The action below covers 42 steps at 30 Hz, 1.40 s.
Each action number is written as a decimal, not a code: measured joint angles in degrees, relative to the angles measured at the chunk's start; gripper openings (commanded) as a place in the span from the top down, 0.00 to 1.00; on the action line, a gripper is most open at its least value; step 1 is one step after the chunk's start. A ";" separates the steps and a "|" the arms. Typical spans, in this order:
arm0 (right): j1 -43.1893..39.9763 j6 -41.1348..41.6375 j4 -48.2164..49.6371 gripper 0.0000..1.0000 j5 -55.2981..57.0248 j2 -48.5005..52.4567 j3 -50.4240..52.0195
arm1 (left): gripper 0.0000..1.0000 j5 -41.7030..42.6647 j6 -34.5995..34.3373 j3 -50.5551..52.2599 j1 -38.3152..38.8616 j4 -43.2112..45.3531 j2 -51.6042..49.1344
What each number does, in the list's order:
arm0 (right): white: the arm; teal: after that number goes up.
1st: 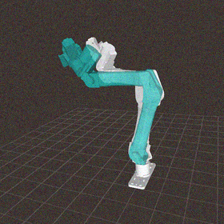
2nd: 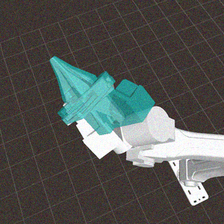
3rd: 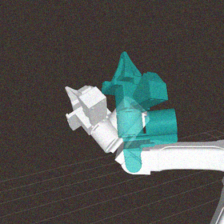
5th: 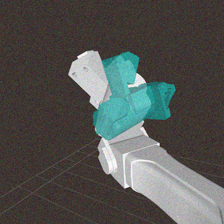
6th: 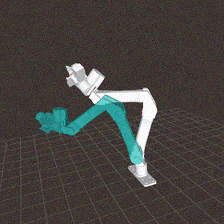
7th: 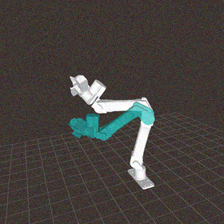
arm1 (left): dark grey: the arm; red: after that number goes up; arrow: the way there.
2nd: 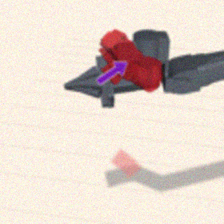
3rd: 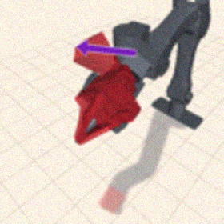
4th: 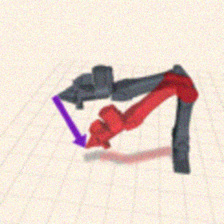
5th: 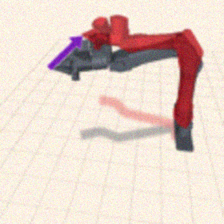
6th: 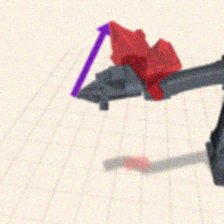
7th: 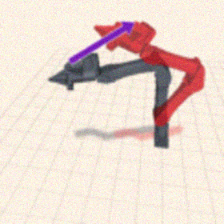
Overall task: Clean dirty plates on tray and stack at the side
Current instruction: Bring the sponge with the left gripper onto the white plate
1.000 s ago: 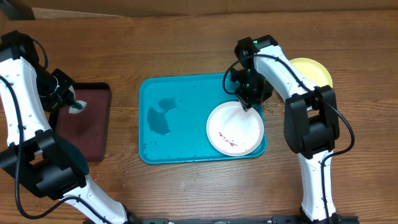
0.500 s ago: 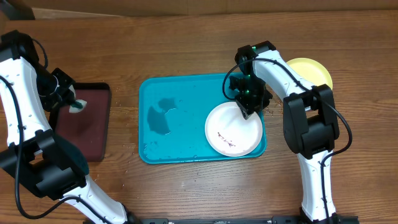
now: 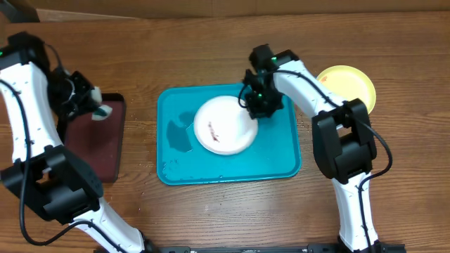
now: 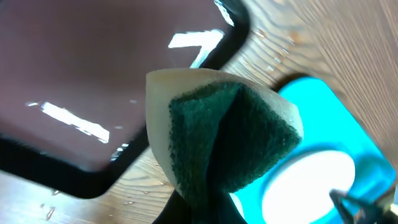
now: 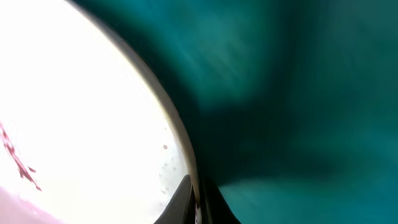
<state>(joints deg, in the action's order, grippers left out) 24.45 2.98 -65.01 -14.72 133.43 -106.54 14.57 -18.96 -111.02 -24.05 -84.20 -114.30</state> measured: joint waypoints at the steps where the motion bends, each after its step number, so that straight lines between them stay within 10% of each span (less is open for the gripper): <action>1: 0.57 2.45 1.14 0.96 -0.35 0.00 0.00 | 0.96 0.33 0.44 0.00 1.01 0.02 0.00; 16: 6.97 18.53 5.77 0.90 -1.68 0.04 0.07 | 0.96 1.55 2.64 1.38 18.47 4.02 0.00; 21: 7.26 22.77 7.48 0.65 -1.40 0.04 0.07 | 0.96 1.38 2.67 6.36 22.34 6.36 0.00; 42: 7.15 18.29 4.24 0.94 -1.07 0.04 -0.02 | 0.95 5.20 4.44 21.22 31.61 21.40 0.00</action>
<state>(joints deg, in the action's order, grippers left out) 31.59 21.28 -60.77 -15.79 133.47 -106.56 19.77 -14.52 -89.80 7.55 -62.81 -114.30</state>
